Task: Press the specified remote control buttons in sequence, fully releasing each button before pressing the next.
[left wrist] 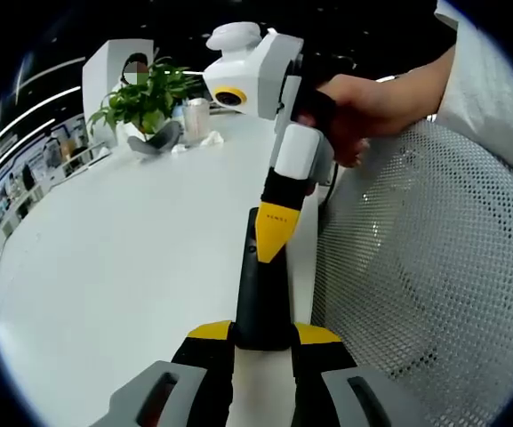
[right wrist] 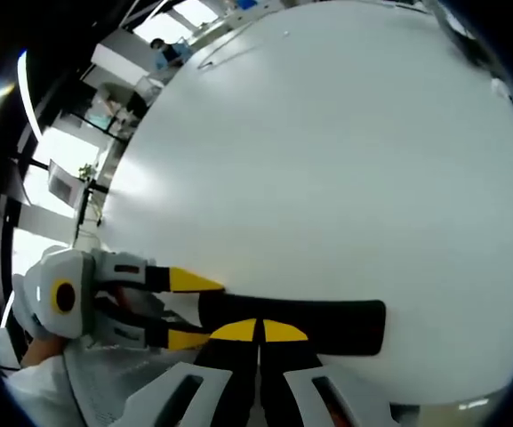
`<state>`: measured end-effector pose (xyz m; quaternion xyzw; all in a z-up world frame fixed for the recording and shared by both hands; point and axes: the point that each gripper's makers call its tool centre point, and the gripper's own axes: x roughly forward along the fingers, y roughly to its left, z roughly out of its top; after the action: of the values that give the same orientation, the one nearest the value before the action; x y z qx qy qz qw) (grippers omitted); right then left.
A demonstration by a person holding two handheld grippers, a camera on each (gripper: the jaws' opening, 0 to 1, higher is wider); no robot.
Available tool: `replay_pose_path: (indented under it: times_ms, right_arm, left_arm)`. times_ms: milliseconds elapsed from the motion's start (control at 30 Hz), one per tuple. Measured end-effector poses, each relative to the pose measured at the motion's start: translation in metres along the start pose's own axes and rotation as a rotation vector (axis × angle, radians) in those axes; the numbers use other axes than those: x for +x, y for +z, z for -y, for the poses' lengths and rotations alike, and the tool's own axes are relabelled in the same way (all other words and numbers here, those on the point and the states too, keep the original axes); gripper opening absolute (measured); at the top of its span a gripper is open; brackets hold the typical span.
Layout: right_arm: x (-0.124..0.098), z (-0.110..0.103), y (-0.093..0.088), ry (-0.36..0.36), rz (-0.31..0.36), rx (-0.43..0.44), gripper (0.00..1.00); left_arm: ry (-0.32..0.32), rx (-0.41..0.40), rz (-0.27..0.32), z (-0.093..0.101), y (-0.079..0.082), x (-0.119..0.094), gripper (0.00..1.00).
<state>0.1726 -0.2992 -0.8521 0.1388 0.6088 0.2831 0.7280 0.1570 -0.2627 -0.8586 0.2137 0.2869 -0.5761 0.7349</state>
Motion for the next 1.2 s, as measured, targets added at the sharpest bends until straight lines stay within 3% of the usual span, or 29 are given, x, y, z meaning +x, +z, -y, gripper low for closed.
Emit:
replay_pose_path:
  times_ms: [300,533,967,1200]
  right_arm:
    - [0.000,-0.002,0.000,-0.013,-0.006,-0.031,0.00]
    - [0.000,-0.004,0.000,0.006,-0.007,-0.005,0.00]
    - [0.006,-0.011,-0.002,0.009,-0.013,-0.083,0.00]
    - [0.005,-0.010,-0.001,0.016,-0.004,-0.082,0.00]
  left_arm:
    - [0.000,0.008,0.003,0.000,0.000,0.000,0.24]
    - [0.001,0.004,0.004,-0.001,0.000,0.000,0.24]
    - [0.002,0.001,0.004,-0.001,0.000,0.001,0.24]
    - [0.004,0.000,0.005,-0.001,0.001,0.001,0.24]
